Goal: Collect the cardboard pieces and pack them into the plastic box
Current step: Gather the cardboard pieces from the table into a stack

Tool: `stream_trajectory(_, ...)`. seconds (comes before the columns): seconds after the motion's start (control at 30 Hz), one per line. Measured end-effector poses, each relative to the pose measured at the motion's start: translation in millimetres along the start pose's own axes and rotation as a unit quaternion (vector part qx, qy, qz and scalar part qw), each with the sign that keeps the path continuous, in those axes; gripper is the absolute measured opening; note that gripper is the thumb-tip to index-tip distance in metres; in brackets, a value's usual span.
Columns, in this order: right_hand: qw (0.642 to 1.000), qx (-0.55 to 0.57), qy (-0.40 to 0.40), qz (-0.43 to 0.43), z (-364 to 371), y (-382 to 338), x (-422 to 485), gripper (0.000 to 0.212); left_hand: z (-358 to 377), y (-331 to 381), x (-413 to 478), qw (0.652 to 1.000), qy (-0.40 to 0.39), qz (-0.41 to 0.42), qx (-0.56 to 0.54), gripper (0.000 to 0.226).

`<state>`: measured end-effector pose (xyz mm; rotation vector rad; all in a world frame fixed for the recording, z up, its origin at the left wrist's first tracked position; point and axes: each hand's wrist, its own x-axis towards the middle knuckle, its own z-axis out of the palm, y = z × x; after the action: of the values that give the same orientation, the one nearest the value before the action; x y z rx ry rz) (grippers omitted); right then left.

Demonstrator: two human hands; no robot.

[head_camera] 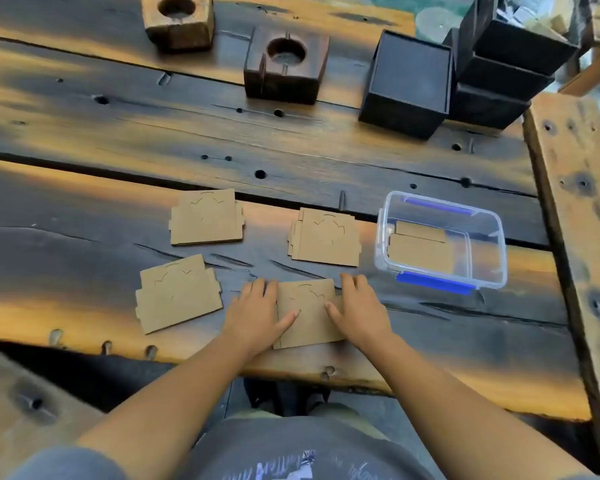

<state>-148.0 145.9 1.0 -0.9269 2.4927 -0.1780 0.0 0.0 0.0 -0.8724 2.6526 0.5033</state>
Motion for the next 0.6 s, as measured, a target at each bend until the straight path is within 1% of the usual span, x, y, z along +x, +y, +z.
stream_trajectory(0.07, 0.999, 0.015, 0.003, 0.034, -2.8, 6.5, 3.6, 0.055, 6.7, 7.9, 1.3, 0.998, -0.018, -0.037, -0.038, 0.075)
stream_trajectory(0.17, 0.998, 0.027, -0.024, 0.055, 2.9, 16.3, 4.8, 0.052, 17.4, 20.8, -2.3, 0.991, -0.041, -0.089, -0.087, 0.075)
stream_trajectory(0.27, 0.995, 0.048, -0.057, 0.063, 9.3, 21.4, 4.5, 0.046, 22.4, 31.4, -3.1, 0.971, -0.028, -0.165, -0.169, 0.076)
stream_trajectory(0.37, 0.993, 0.067, -0.070, 0.062, 14.9, 23.6, 3.7, 0.046, 26.9, 39.2, -2.6, 0.950, -0.014, -0.224, -0.217, 0.061)
stream_trajectory(0.5, 0.988, 0.106, -0.087, 0.070, 19.5, 22.4, 6.9, 0.046, 32.7, 43.3, 4.1, 0.898, -0.018, -0.303, -0.318, 0.045)
stream_trajectory(0.57, 0.984, 0.126, -0.093, 0.084, 19.7, 23.4, 12.1, 0.042, 33.4, 41.0, 6.9, 0.871, -0.019, -0.328, -0.365, 0.031)
stream_trajectory(0.6, 0.982, 0.135, -0.097, 0.091, 19.1, 24.6, 14.9, 0.039, 33.4, 38.7, 8.1, 0.851, -0.021, -0.342, -0.399, 0.024)
